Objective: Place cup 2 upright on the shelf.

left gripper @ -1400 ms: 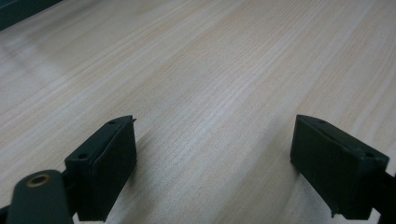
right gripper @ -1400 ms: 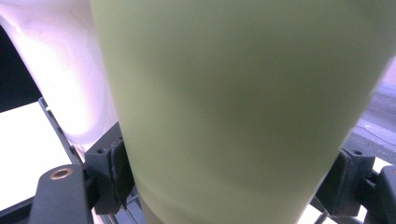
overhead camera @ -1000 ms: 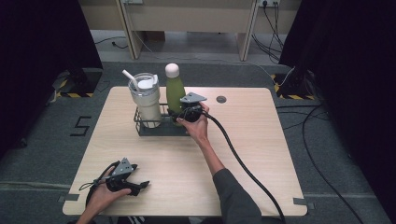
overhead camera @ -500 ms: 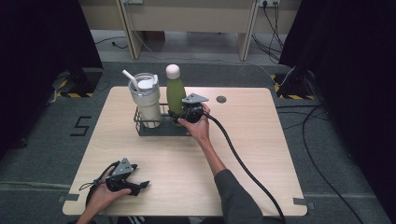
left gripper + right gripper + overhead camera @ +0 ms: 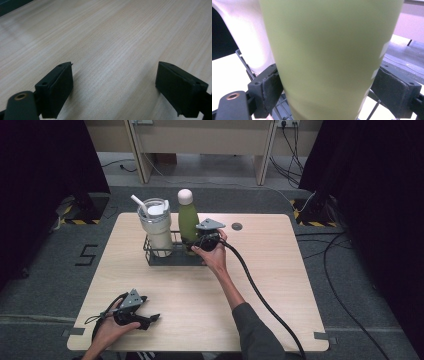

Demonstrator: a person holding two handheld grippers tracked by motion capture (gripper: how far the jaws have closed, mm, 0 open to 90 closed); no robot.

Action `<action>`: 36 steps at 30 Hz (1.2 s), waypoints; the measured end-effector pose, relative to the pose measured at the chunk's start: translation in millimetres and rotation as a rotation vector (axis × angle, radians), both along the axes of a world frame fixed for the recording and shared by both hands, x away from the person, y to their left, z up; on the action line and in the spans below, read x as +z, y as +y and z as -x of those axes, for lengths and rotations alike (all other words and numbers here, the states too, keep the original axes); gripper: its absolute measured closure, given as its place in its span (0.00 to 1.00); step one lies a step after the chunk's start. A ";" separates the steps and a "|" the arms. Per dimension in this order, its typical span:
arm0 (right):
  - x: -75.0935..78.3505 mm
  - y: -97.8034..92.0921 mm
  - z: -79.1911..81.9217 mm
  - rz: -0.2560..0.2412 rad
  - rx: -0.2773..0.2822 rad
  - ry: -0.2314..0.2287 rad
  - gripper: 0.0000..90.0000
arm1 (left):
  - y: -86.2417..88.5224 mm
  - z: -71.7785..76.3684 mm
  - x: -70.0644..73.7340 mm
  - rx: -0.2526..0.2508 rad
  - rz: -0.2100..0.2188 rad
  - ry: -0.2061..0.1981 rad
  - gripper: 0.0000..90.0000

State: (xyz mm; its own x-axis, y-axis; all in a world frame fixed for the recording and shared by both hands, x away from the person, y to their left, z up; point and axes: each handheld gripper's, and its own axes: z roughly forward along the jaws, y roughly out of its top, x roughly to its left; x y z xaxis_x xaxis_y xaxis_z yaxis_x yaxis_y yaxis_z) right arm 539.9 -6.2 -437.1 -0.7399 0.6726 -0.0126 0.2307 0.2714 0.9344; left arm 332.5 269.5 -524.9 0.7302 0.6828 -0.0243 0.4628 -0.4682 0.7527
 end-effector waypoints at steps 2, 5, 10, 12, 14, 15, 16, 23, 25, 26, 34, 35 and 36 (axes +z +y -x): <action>3.0 -1.1 1.6 0.002 -0.001 -0.002 0.16 | 0.0 0.0 0.0 0.000 0.000 0.000 0.16; 8.6 -3.9 6.1 -0.003 -0.006 -0.013 0.16 | 0.0 0.0 0.0 0.000 0.000 0.000 0.16; 14.2 -8.9 10.7 -0.003 -0.011 -0.022 0.16 | 0.0 0.0 -0.1 0.000 0.001 -0.001 0.16; 17.0 -11.8 13.0 -0.009 -0.015 -0.023 0.16 | 0.0 0.0 -0.1 0.000 0.001 -0.001 0.16; 19.7 -15.4 14.8 -0.016 -0.018 -0.026 0.16 | 0.0 -0.1 -0.1 0.000 0.001 -0.001 0.16; 22.3 -18.5 17.2 -0.013 -0.025 -0.025 0.17 | 0.0 -0.1 0.0 0.000 0.000 -0.001 0.16; 22.3 -18.5 17.2 -0.013 -0.025 -0.025 0.17 | 0.0 -0.1 0.0 0.000 0.000 -0.001 0.16; 27.2 -27.8 26.0 -0.010 -0.009 -0.027 0.17 | 0.0 -0.2 -0.2 0.000 0.000 -0.003 0.16; 27.4 -28.5 27.2 -0.008 -0.006 -0.029 0.17 | -0.1 -0.1 -0.3 0.001 0.001 -0.004 0.16; 27.8 -29.7 28.8 -0.007 -0.005 -0.031 0.17 | -0.1 -0.1 -0.3 0.001 0.001 -0.004 0.16; 32.2 -41.0 39.4 -0.008 -0.002 -0.037 0.17 | -0.2 -0.1 -0.4 0.001 0.003 -0.002 0.16; 32.9 -44.4 42.4 -0.007 0.000 -0.036 0.17 | -0.2 -0.1 -0.4 0.002 0.003 -0.002 0.16; 32.9 -44.4 42.4 -0.007 0.000 -0.036 0.17 | -0.2 -0.1 -0.4 0.002 0.003 -0.002 0.16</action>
